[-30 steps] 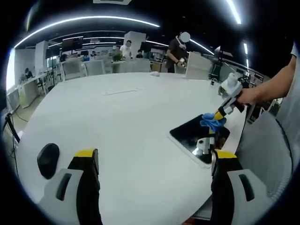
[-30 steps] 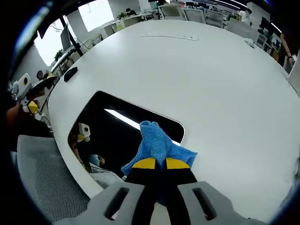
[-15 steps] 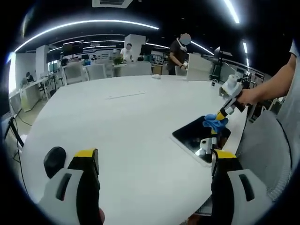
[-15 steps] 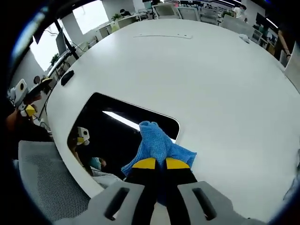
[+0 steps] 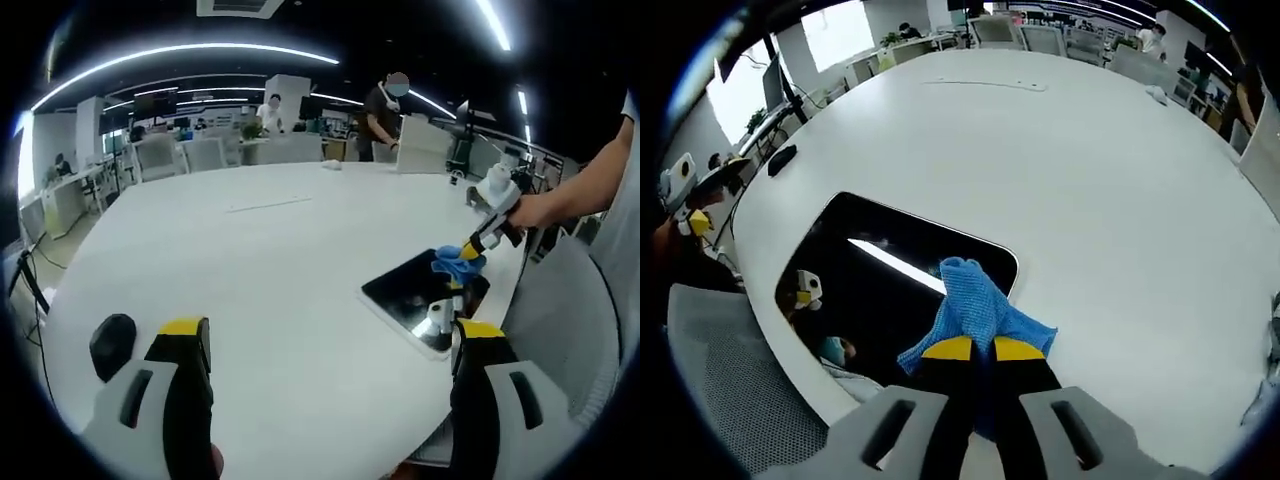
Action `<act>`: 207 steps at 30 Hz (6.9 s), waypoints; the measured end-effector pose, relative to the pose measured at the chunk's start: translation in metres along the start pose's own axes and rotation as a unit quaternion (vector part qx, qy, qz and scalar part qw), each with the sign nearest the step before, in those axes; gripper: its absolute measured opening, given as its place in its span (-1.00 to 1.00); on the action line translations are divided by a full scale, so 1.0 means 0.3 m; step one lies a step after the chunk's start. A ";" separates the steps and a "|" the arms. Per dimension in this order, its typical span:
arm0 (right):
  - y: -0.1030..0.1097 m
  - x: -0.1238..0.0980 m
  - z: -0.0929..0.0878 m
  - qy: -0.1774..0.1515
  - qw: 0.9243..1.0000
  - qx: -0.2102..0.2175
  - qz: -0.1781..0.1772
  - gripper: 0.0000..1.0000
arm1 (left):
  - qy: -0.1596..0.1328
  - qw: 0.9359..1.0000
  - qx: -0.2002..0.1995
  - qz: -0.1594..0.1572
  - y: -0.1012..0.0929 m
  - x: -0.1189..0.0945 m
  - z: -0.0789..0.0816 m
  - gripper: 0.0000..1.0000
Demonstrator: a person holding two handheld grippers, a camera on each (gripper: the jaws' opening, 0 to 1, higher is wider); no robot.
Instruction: Wipe the mirror surface with the cleaning cloth until all visible marks leave the cleaned area.
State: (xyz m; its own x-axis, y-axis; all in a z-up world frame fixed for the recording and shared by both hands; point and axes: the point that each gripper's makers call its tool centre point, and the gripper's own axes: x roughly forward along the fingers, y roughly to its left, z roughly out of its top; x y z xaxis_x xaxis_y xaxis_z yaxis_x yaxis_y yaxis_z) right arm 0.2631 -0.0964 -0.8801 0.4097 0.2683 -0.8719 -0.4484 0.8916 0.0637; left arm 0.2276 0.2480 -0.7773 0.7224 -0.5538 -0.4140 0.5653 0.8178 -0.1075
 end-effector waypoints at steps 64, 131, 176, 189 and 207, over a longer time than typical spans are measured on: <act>0.157 -0.073 -0.151 0.028 0.997 0.065 0.038 -1.00 | 0.020 1.000 -0.005 -0.010 -0.028 0.007 -0.075 0.98; 0.552 0.045 0.011 0.024 0.994 0.010 0.109 -1.00 | -0.017 1.000 -0.010 0.004 -0.044 -0.015 -0.006 0.98; 0.680 0.083 0.058 0.031 0.990 -0.032 0.136 -1.00 | -0.011 0.999 -0.031 0.009 -0.032 -0.012 -0.035 0.98; 0.676 0.088 0.070 0.032 0.990 -0.024 0.138 -1.00 | -0.008 0.999 -0.030 0.013 -0.021 -0.020 -0.056 0.98; 0.639 0.145 0.172 0.026 0.991 -0.026 0.129 -1.00 | -0.008 0.999 -0.035 0.005 -0.006 -0.017 -0.057 0.98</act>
State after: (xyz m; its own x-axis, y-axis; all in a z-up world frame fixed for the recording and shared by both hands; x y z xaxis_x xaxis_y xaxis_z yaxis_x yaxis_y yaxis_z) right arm 0.2357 0.1050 -0.8807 0.2353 0.4652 -0.8534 -0.5747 0.7747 0.2638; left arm 0.2162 0.2521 -0.7903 0.7339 -0.5478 -0.4017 0.5291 0.8318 -0.1677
